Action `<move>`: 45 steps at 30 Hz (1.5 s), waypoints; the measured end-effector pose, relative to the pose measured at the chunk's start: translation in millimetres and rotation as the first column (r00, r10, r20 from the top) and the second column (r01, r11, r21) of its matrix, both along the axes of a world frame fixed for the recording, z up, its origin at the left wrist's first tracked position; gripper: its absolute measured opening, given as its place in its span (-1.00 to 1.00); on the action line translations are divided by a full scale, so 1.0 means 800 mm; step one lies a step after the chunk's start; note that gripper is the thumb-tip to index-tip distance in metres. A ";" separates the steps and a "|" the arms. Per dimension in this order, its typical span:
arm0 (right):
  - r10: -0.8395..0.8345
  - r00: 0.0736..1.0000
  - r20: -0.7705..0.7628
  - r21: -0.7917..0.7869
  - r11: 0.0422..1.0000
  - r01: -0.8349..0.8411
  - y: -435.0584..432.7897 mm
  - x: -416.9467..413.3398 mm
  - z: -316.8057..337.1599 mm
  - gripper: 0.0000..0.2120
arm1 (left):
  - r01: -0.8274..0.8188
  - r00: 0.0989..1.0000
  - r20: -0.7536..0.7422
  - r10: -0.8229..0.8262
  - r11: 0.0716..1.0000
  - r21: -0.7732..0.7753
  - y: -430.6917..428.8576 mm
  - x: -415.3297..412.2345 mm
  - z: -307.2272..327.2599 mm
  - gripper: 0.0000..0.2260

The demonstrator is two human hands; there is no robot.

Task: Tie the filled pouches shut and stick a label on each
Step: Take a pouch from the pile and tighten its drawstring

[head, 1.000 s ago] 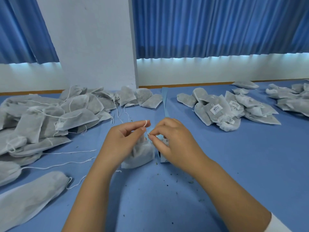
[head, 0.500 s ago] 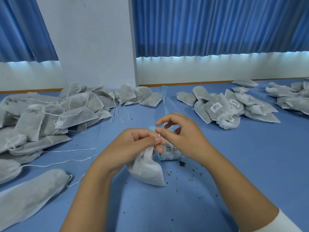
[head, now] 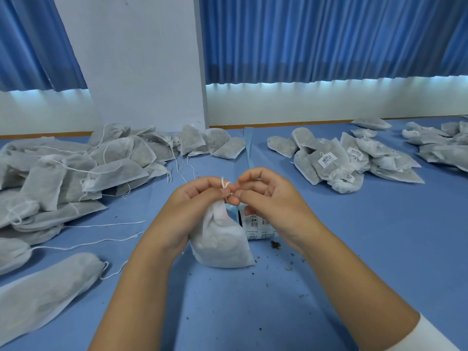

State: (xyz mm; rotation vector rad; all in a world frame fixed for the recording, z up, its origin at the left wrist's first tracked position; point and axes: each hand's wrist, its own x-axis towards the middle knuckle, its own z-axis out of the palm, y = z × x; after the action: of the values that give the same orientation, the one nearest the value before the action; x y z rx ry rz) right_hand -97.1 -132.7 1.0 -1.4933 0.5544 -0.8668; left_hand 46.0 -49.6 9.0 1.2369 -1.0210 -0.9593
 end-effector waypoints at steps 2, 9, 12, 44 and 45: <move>0.029 0.999 0.043 0.055 0.998 -0.032 0.001 0.000 0.001 -0.83 | 0.013 1.000 0.006 -0.013 1.000 0.009 -0.001 0.000 0.000 -0.84; 0.085 0.990 0.114 0.178 0.978 -0.104 -0.003 -0.002 0.006 -0.82 | -0.063 0.997 0.044 0.063 0.998 0.003 -0.003 0.002 -0.005 -0.84; 0.073 0.978 0.193 0.239 0.964 -0.119 -0.006 -0.001 0.005 -0.79 | -0.099 0.991 0.091 0.093 0.993 0.060 -0.005 0.000 -0.006 -0.89; 0.068 0.964 -0.257 -0.290 0.946 -0.144 -0.012 -0.008 -0.009 -0.78 | -0.047 0.948 0.314 -0.044 0.960 0.277 0.005 0.003 -0.002 -0.94; 0.089 0.961 -0.263 -0.237 0.959 -0.154 -0.015 -0.010 -0.008 -0.77 | -0.043 0.950 0.308 -0.045 0.961 0.274 0.006 0.004 -0.002 -0.92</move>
State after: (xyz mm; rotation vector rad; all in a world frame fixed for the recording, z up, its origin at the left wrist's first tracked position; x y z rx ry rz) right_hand -105.3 -144.3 -5.5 -1.8697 0.5419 -0.6749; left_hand 49.2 -44.9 7.6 1.6630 -1.1585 -0.9487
